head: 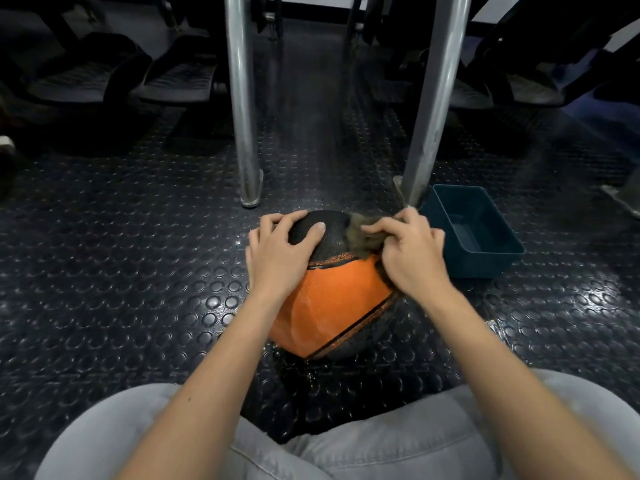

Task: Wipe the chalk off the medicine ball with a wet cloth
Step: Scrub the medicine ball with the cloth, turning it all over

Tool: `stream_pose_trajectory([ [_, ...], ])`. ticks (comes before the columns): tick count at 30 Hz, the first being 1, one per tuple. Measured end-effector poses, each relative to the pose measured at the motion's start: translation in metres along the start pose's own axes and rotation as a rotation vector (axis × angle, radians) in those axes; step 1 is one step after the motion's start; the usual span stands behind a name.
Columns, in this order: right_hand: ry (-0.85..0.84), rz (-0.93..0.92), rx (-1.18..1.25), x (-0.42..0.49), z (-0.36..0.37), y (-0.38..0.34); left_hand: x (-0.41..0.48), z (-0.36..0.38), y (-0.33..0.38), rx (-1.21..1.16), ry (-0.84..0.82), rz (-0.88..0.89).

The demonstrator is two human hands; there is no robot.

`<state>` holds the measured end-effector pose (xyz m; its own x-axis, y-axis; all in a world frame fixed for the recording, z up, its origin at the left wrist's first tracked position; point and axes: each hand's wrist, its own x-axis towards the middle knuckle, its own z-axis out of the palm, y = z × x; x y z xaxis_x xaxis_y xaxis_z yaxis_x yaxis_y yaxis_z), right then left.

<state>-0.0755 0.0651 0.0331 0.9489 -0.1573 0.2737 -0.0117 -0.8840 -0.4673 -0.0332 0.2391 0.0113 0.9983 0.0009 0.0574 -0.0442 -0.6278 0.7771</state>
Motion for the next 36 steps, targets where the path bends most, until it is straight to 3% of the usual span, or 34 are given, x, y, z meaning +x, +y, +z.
stream_pose_trajectory([
  [4,-0.033,0.224,-0.046,0.014,-0.013,0.026,0.001,-0.002,-0.006,-0.07,-0.016,0.028],
  [6,0.134,0.158,0.153,0.016,-0.021,0.016,0.004,-0.005,-0.013,-0.173,-0.027,0.029],
  [8,0.265,-0.028,0.41,0.014,-0.027,0.002,0.011,-0.009,-0.017,-0.251,-0.053,0.027],
  [10,0.146,-0.152,0.492,0.009,-0.017,-0.003,0.021,-0.015,-0.025,-0.313,-0.091,0.027],
  [12,-0.062,-0.03,0.298,0.01,0.005,0.013,0.026,-0.019,-0.034,-0.362,-0.125,0.016],
  [14,-0.104,0.178,-0.022,0.016,0.01,0.031,0.028,-0.022,-0.041,-0.408,-0.123,-0.008],
  [16,0.08,0.192,0.055,0.023,-0.001,0.031,0.028,-0.025,-0.042,-0.461,-0.109,-0.032],
  [18,0.278,0.1,0.378,0.025,-0.019,0.012,0.029,-0.027,-0.042,-0.497,-0.108,-0.049],
  [20,0.334,-0.044,0.54,0.022,-0.029,-0.006,0.03,-0.028,-0.041,-0.489,-0.109,-0.052],
  [22,0.208,-0.177,0.6,0.015,-0.024,-0.01,0.03,-0.028,-0.04,-0.48,-0.109,-0.049],
  [24,-0.055,-0.115,0.544,0.008,-0.009,-0.004,0.029,-0.026,-0.04,-0.477,-0.109,-0.049],
  [25,-0.126,-0.049,0.404,0.008,-0.002,0.003,0.029,-0.026,-0.04,-0.477,-0.109,-0.048],
  [27,-0.068,0.068,0.003,0.012,-0.001,0.017,0.03,-0.025,-0.04,-0.476,-0.102,-0.043],
  [28,0.008,0.108,-0.022,0.013,-0.006,0.021,0.03,-0.024,-0.041,-0.467,-0.102,-0.044],
  [31,0.175,0.053,0.415,0.012,-0.023,0.006,0.029,-0.024,-0.039,-0.442,-0.088,-0.038],
  [34,-0.051,-0.041,0.464,0.004,-0.009,-0.01,0.026,-0.024,-0.037,-0.388,-0.015,0.048],
  [36,-0.151,0.026,0.442,-0.001,0.005,-0.009,0.025,-0.025,-0.032,-0.311,0.058,0.11],
])
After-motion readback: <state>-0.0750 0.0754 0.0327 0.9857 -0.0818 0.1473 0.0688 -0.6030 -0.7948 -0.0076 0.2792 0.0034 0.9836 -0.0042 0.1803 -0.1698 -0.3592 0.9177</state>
